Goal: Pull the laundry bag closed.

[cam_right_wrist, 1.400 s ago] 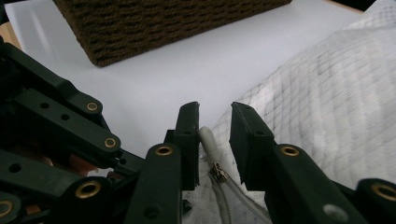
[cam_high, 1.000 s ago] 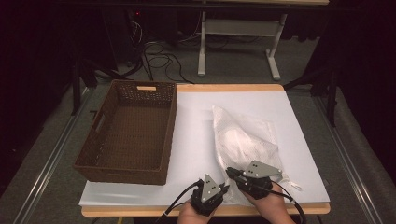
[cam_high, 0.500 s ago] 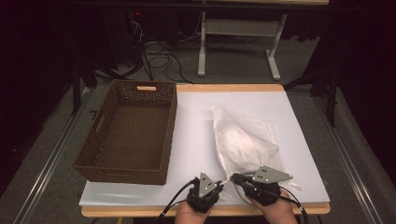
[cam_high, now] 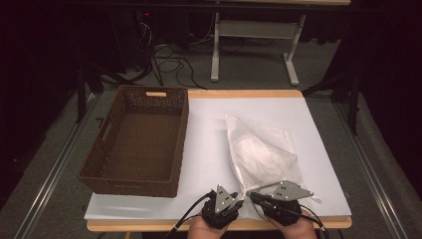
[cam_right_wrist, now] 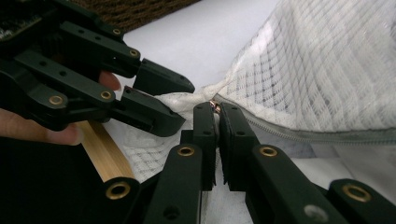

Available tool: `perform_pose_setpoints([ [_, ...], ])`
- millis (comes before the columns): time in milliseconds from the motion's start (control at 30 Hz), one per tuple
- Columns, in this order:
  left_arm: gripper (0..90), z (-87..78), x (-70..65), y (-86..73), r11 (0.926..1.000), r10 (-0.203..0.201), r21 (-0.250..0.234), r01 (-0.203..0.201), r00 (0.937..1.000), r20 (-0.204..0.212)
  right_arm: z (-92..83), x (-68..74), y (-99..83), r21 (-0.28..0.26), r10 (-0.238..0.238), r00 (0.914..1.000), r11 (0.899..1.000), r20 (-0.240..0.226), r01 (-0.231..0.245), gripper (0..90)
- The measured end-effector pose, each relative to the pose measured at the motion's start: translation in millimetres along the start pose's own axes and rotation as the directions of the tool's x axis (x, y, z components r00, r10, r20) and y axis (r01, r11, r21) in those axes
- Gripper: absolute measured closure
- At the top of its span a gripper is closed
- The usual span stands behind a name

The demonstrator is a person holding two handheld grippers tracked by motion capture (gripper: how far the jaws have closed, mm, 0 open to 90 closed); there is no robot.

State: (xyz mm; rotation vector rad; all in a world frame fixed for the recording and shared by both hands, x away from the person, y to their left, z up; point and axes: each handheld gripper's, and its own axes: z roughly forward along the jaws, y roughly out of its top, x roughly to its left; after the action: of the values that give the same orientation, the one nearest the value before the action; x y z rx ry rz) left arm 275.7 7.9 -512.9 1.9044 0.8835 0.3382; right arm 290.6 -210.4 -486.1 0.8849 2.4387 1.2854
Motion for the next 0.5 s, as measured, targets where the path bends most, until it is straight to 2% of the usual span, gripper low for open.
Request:
perform_pose_setpoints([
  [133,64.9,-2.3,1.8,6.0,0.9997,-0.017,-0.017,0.017,0.9996,0.023,-1.7,0.3,1.2,-0.013,-0.004,1.0000,1.000,0.004,0.004,87.7],
  [300,61.1,-9.5,-5.2,8.0,0.9995,-0.007,-0.029,0.008,0.9989,0.045,-3.5,-0.5,2.1,-0.016,-0.010,0.9997,1.000,0.020,0.011,87.8],
  [367,60.0,-13.0,-6.2,9.4,0.9993,-0.007,-0.036,0.009,0.9989,0.046,-3.8,-1.4,2.7,-0.017,-0.010,0.9996,1.000,0.027,0.011,87.8],
  [433,60.4,-12.4,-5.9,12.0,0.9988,-0.006,-0.048,0.007,0.9997,0.024,-2.9,-1.5,3.0,-0.020,-0.005,0.9997,1.000,0.022,0.005,87.8],
  [500,61.2,-6.9,-2.8,13.3,0.9993,-0.020,-0.032,0.021,0.9994,0.029,-2.1,-0.5,3.4,-0.031,-0.012,0.9999,0.999,0.011,0.013,87.8],
])
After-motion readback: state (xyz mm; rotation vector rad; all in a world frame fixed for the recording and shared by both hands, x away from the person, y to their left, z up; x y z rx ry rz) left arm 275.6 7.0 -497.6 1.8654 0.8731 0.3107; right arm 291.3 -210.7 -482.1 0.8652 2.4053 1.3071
